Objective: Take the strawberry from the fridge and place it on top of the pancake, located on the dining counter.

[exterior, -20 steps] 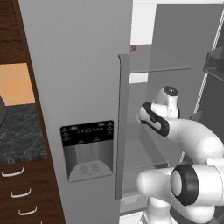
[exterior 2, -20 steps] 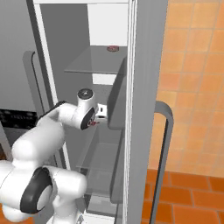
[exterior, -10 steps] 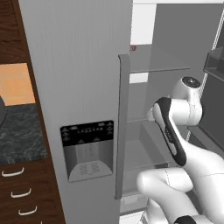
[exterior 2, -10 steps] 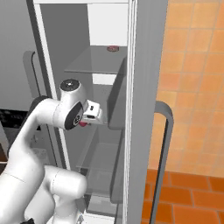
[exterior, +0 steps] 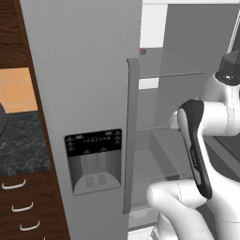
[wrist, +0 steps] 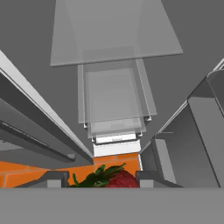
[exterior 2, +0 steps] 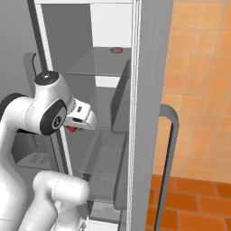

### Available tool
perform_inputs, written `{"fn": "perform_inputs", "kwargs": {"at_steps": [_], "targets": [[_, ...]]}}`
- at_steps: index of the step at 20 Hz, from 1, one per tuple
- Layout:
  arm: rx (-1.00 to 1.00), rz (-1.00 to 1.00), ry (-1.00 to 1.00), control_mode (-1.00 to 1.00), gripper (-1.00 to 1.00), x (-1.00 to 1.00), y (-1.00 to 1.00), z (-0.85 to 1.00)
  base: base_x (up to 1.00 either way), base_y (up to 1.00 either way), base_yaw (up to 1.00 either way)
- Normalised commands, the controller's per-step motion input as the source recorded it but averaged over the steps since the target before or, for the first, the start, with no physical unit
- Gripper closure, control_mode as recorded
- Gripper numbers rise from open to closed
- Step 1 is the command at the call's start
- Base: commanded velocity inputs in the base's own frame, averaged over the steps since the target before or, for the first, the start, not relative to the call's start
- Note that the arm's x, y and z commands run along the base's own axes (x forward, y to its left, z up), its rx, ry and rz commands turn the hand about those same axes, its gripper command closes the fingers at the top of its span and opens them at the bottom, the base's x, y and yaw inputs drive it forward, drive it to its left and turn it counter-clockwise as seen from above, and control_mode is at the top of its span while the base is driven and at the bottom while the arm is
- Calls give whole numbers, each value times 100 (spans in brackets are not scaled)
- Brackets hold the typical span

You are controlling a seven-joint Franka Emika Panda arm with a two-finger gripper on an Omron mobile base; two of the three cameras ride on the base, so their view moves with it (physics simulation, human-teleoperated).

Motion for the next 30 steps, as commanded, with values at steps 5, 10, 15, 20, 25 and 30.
{"fn": "perform_inputs", "kwargs": {"at_steps": [5,10,15,20,25,30], "targets": [[0,-6,7,-100,100,-33,0,32,0,0,0],[-2,5,3,-100,100,-30,28,-10,0,0,0],[0,0,0,100,100,0,0,0,-58,66,-7],[0,0,0,100,100,0,0,0,-74,34,-59],[0,0,0,100,100,0,0,0,-36,58,-71],[0,0,0,100,100,0,0,0,-30,57,-74]]}}
